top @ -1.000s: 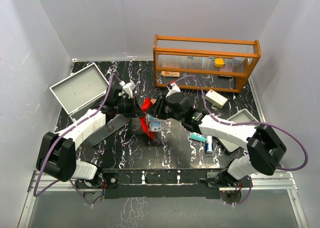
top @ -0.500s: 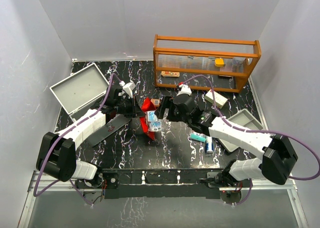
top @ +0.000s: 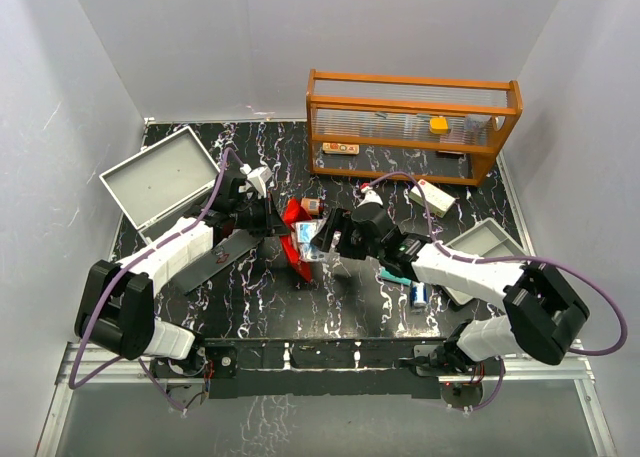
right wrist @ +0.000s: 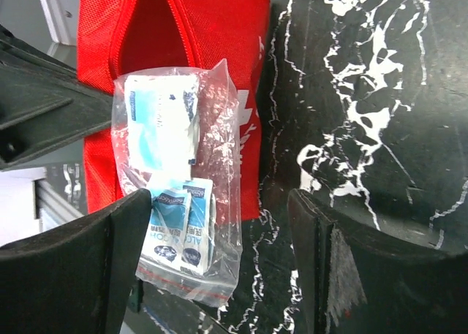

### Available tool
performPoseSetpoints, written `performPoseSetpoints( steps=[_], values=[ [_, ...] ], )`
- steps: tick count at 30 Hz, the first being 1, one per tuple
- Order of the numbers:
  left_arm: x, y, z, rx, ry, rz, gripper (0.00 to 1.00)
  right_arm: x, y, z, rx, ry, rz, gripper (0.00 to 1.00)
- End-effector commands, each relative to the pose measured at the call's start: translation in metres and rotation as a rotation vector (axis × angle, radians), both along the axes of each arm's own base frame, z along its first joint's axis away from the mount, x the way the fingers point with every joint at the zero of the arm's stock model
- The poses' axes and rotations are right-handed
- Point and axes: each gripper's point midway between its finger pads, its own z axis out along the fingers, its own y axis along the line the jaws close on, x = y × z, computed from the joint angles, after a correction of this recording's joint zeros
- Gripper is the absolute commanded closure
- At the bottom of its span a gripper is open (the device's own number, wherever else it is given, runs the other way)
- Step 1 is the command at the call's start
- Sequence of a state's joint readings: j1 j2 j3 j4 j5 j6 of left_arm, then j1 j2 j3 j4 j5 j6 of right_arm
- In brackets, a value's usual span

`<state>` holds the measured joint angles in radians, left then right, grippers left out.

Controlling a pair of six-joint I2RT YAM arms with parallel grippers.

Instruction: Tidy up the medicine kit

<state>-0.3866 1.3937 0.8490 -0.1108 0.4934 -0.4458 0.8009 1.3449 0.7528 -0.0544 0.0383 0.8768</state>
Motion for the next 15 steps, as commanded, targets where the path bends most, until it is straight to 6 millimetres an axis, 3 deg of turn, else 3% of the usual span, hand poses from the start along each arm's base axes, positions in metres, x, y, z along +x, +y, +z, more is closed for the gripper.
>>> performPoseSetpoints(
  steps=[1, 7, 15],
  values=[
    [-0.001, -0.004, 0.006, -0.015, -0.012, -0.018, 1.00, 0.005, 0.034, 0.043, 0.221, -0.073, 0.093, 0.30],
    [0.001, -0.004, 0.007, -0.019, -0.014, -0.018, 1.00, 0.000, 0.042, 0.054, 0.281, -0.068, 0.132, 0.52],
    [0.000, -0.004, 0.007, -0.019, -0.015, -0.017, 1.00, 0.008, 0.030, 0.060, 0.219, -0.110, 0.085, 0.80]
  ],
)
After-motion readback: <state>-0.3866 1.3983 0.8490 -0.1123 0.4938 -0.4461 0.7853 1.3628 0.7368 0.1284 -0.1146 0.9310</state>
